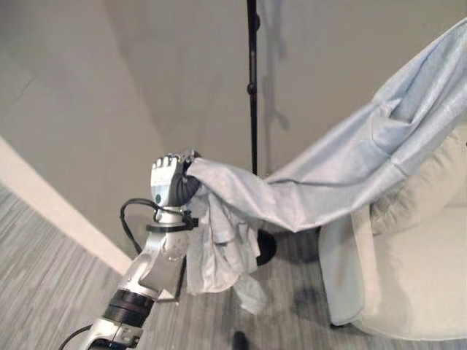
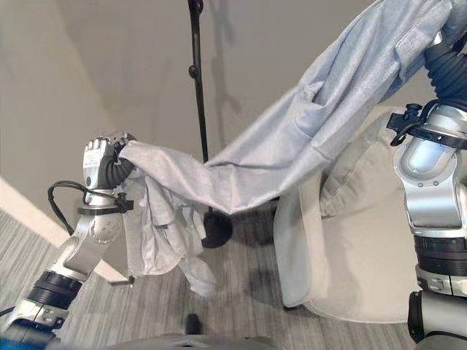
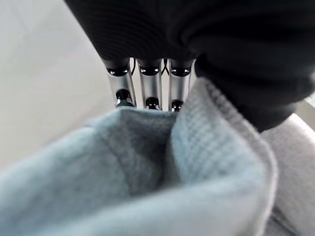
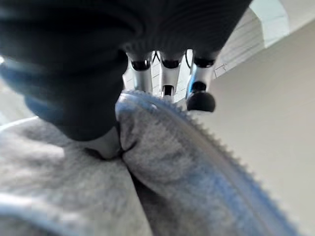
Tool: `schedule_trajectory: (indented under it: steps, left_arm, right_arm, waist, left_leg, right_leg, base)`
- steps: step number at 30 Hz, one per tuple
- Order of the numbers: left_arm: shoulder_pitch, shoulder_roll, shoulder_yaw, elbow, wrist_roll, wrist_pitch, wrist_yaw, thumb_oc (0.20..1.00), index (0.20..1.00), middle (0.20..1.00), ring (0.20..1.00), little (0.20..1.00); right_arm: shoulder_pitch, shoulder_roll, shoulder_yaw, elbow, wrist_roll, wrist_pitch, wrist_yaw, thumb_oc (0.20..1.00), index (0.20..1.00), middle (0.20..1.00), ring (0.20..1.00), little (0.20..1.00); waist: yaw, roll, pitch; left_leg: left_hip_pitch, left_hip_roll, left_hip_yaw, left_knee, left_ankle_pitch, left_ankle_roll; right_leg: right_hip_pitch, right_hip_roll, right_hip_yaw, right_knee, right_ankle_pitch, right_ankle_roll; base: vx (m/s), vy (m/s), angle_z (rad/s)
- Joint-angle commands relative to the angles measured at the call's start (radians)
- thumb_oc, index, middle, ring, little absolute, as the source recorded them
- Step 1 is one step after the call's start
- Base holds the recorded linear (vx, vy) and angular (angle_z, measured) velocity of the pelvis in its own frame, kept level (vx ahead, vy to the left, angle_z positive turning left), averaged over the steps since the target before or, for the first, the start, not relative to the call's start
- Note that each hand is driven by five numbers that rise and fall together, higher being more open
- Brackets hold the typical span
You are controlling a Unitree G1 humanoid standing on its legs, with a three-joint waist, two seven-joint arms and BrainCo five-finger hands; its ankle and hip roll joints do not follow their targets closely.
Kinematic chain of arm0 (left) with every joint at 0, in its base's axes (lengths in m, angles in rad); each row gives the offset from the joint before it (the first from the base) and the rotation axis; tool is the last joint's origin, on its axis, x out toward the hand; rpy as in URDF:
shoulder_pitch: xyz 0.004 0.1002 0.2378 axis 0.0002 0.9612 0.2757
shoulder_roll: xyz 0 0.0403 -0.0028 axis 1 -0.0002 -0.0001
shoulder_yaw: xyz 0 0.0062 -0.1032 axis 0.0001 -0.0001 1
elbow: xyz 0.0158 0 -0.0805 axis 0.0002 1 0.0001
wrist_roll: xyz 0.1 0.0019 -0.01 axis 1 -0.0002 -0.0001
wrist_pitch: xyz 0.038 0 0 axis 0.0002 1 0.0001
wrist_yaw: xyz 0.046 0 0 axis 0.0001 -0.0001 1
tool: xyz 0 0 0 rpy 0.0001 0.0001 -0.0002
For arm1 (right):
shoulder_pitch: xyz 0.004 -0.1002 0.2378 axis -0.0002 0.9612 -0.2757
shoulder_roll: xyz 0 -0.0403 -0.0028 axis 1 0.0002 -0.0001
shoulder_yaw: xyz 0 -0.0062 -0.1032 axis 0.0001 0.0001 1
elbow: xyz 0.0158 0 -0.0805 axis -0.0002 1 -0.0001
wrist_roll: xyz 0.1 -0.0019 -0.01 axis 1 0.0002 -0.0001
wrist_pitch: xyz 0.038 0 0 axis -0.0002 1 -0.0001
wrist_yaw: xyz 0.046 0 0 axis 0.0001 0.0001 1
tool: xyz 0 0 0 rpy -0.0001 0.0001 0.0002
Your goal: Hang the clothes on the sofa on the clothes rack.
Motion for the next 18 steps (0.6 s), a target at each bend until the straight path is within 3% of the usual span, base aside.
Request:
schedule_trajectory:
  steps: [1, 4, 5, 6, 9, 11, 14, 15, 16, 18]
  left_arm:
    - [0.004, 0.037, 0.030, -0.050, -0.007, -0.024, 0.009, 0.200, 0.200, 0.200, 0.200, 0.200]
    - [0.007, 0.058, 0.028, -0.064, 0.001, -0.028, -0.002, 0.200, 0.200, 0.200, 0.200, 0.200]
    - [0.007, 0.058, 0.028, -0.065, 0.001, -0.028, -0.002, 0.200, 0.200, 0.200, 0.200, 0.200]
    - [0.006, 0.074, 0.035, -0.069, -0.002, -0.020, 0.004, 0.200, 0.200, 0.200, 0.200, 0.200]
    - [-0.007, 0.088, 0.052, -0.075, 0.002, -0.011, 0.006, 0.200, 0.200, 0.200, 0.200, 0.200]
    - [-0.033, 0.112, 0.085, -0.079, 0.022, -0.010, 0.021, 0.200, 0.200, 0.200, 0.200, 0.200]
    - [-0.077, 0.144, 0.103, -0.079, 0.029, -0.009, 0.040, 0.200, 0.200, 0.200, 0.200, 0.200]
    - [-0.078, 0.145, 0.103, -0.078, 0.029, -0.009, 0.040, 0.200, 0.200, 0.200, 0.200, 0.200]
    - [-0.103, 0.161, 0.118, -0.074, 0.045, 0.002, 0.053, 0.200, 0.200, 0.200, 0.200, 0.200]
    - [-0.131, 0.175, 0.128, -0.054, 0.061, 0.015, 0.081, 0.200, 0.200, 0.200, 0.200, 0.200]
  right_arm:
    - [-0.008, -0.014, -0.005, 0.007, -0.016, -0.005, 0.014, 0.200, 0.200, 0.200, 0.200, 0.200]
    - [0.010, 0.000, -0.028, -0.009, -0.028, 0.001, 0.015, 0.200, 0.200, 0.200, 0.200, 0.200]
    - [0.010, 0.001, -0.029, -0.010, -0.028, 0.001, 0.016, 0.200, 0.200, 0.200, 0.200, 0.200]
    - [0.002, 0.011, -0.031, -0.014, -0.040, 0.008, 0.005, 0.200, 0.200, 0.200, 0.200, 0.200]
    - [-0.001, 0.032, -0.039, -0.009, -0.051, 0.015, -0.012, 0.200, 0.200, 0.200, 0.200, 0.200]
    - [0.003, 0.037, -0.064, -0.020, -0.075, 0.020, -0.031, 0.200, 0.200, 0.200, 0.200, 0.200]
    - [-0.017, 0.019, -0.076, -0.020, -0.086, 0.028, -0.053, 0.200, 0.200, 0.200, 0.200, 0.200]
    - [-0.018, 0.019, -0.076, -0.020, -0.086, 0.028, -0.053, 0.200, 0.200, 0.200, 0.200, 0.200]
    - [-0.020, 0.011, -0.079, -0.015, -0.097, 0.032, -0.064, 0.200, 0.200, 0.200, 0.200, 0.200]
    - [-0.026, 0.009, -0.072, 0.002, -0.107, 0.038, -0.076, 0.200, 0.200, 0.200, 0.200, 0.200]
  waist:
    - [0.011, -0.074, -0.109]
    - [0.001, -0.066, -0.092]
    - [0.002, -0.067, -0.092]
    - [-0.004, -0.049, -0.074]
    - [-0.011, -0.034, -0.059]
    - [-0.016, -0.022, -0.065]
    - [-0.033, -0.011, -0.062]
    - [-0.034, -0.009, -0.061]
    - [-0.048, -0.015, -0.055]
    - [-0.062, -0.020, -0.046]
  left_leg:
    - [-0.065, -0.014, -0.015, -0.018, 0.015, -0.037]
    - [-0.008, -0.047, -0.005, -0.023, -0.033, 0.009]
    - [-0.009, -0.047, -0.004, -0.023, -0.033, 0.010]
    - [0.023, -0.045, -0.002, -0.023, -0.049, 0.029]
    - [0.047, -0.037, 0.001, -0.023, -0.067, 0.038]
    - [0.071, -0.029, 0.003, -0.023, -0.090, 0.027]
    - [0.091, -0.008, -0.016, -0.023, -0.111, 0.000]
    - [0.091, -0.006, -0.017, -0.023, -0.110, 0.000]
    - [0.115, -0.011, -0.033, -0.023, -0.130, -0.009]
    - [0.144, -0.005, -0.040, -0.023, -0.144, -0.017]
  right_leg:
    - [0.204, -0.033, -0.059, -0.102, 0.109, 0.048]
    - [0.101, -0.068, -0.083, 0.132, 0.264, 0.084]
    - [0.096, -0.068, -0.081, 0.138, 0.262, 0.084]
    - [0.045, -0.086, -0.111, 0.251, 0.332, 0.084]
    - [-0.014, -0.102, -0.137, 0.358, 0.313, 0.072]
    - [-0.058, -0.135, -0.188, 0.305, 0.258, 0.060]
    - [-0.101, -0.119, -0.215, 0.120, 0.180, 0.047]
    - [-0.097, -0.117, -0.218, 0.113, 0.184, 0.046]
    - [-0.122, -0.093, -0.185, -0.034, 0.184, 0.060]
    - [-0.128, -0.066, -0.147, -0.154, 0.247, 0.086]
  base:
    - [0.22, 0.133, -0.36]
    - [0.20, 0.143, -0.19]
    - [0.09, 0.146, 0.09]
    - [0.10, 0.121, 0.16]
    - [0.14, 0.076, 0.12]
    - [0.22, -0.033, -0.06]
    - [0.15, -0.118, -0.11]
    - [0.20, -0.188, -0.01]
    - [0.18, -0.160, 0.09]
    - [0.21, -0.166, 0.26]
